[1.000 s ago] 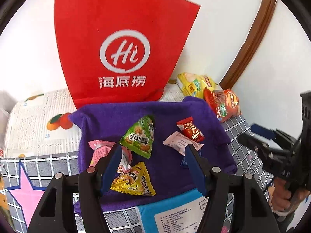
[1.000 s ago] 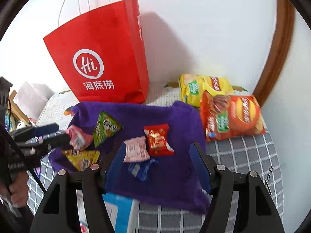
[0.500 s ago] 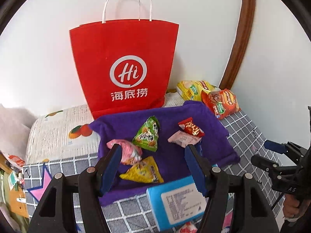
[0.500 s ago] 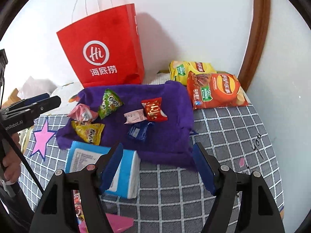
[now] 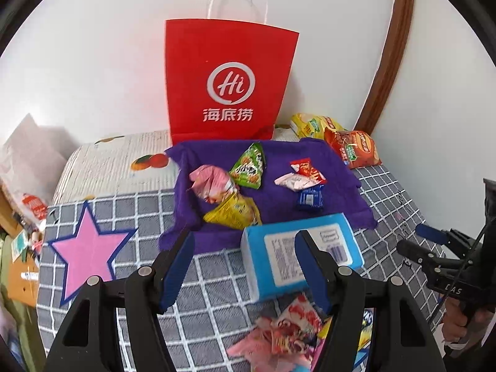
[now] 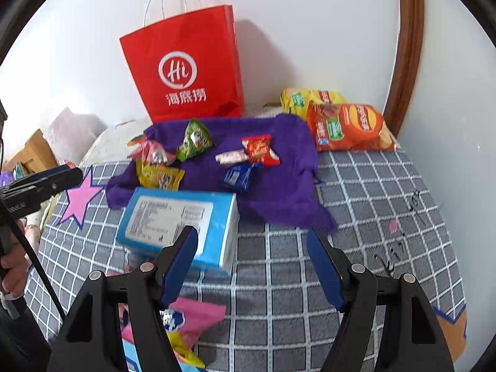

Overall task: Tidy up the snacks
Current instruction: 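Withdraw both tools from the towel toward the remaining snacks beside the tissue box, then grasp the pink-yellow chip bag with the right tool while the left tool grasps the pink candy packet, then carry the chip bag and pink candy packet over the purple towel with both tools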

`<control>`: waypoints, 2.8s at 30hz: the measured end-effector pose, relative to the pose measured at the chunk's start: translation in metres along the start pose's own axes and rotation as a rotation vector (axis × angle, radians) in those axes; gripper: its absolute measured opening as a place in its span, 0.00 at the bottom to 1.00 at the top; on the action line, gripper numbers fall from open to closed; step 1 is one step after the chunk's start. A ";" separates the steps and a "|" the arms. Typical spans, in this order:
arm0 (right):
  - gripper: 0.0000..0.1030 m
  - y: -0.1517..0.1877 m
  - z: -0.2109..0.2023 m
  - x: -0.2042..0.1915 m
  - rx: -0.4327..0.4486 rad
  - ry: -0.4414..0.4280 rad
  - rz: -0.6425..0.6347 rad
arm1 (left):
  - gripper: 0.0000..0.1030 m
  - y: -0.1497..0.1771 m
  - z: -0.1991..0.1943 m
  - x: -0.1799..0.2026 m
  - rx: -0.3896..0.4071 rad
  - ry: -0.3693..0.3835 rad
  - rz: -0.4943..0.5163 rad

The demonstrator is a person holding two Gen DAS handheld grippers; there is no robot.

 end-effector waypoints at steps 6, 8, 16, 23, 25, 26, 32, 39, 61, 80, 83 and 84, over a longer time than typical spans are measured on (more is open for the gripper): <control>0.66 0.037 0.007 -0.013 -0.074 -0.103 0.024 | 0.63 0.021 -0.004 -0.005 -0.013 -0.003 -0.029; 0.66 0.052 0.009 -0.024 -0.105 -0.146 0.030 | 0.63 0.030 -0.002 -0.007 -0.028 -0.006 -0.034; 0.66 0.091 0.017 -0.066 -0.172 -0.176 0.012 | 0.63 0.055 -0.002 -0.013 -0.056 0.001 -0.051; 0.70 0.105 0.033 -0.082 -0.215 -0.156 0.034 | 0.63 0.067 -0.008 -0.013 -0.054 0.010 -0.050; 0.70 0.105 0.037 -0.083 -0.220 -0.157 0.042 | 0.63 0.070 -0.010 -0.013 -0.051 0.011 -0.048; 0.70 0.105 0.039 -0.084 -0.222 -0.159 0.046 | 0.63 0.072 -0.011 -0.013 -0.051 0.010 -0.050; 0.63 0.106 0.041 -0.079 -0.242 -0.199 0.097 | 0.63 0.083 -0.011 -0.014 -0.058 0.027 -0.065; 0.61 0.100 0.014 -0.061 -0.141 -0.194 0.104 | 0.63 0.099 0.000 -0.009 -0.096 0.046 -0.076; 0.62 0.120 0.030 -0.016 -0.100 -0.040 0.036 | 0.62 0.145 0.063 0.012 -0.220 -0.093 0.025; 0.60 0.065 0.002 -0.028 -0.018 -0.091 -0.022 | 0.28 0.099 0.018 -0.006 -0.136 0.006 -0.037; 0.60 0.049 -0.004 -0.034 -0.003 -0.104 -0.034 | 0.28 0.083 0.011 0.000 -0.116 0.035 -0.037; 0.60 0.043 -0.007 -0.036 0.001 -0.114 -0.038 | 0.28 0.077 0.010 0.004 -0.108 0.042 -0.034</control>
Point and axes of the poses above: each gripper's, at about its wrist camera, not at the fingertips, and z roughly the way its jaws point, x to its right, y to its underside, the point moved 7 cm from there along z, roughly the way its jaws point, and after that the axes turned 2 degrees about y, right-handed, at the moved point
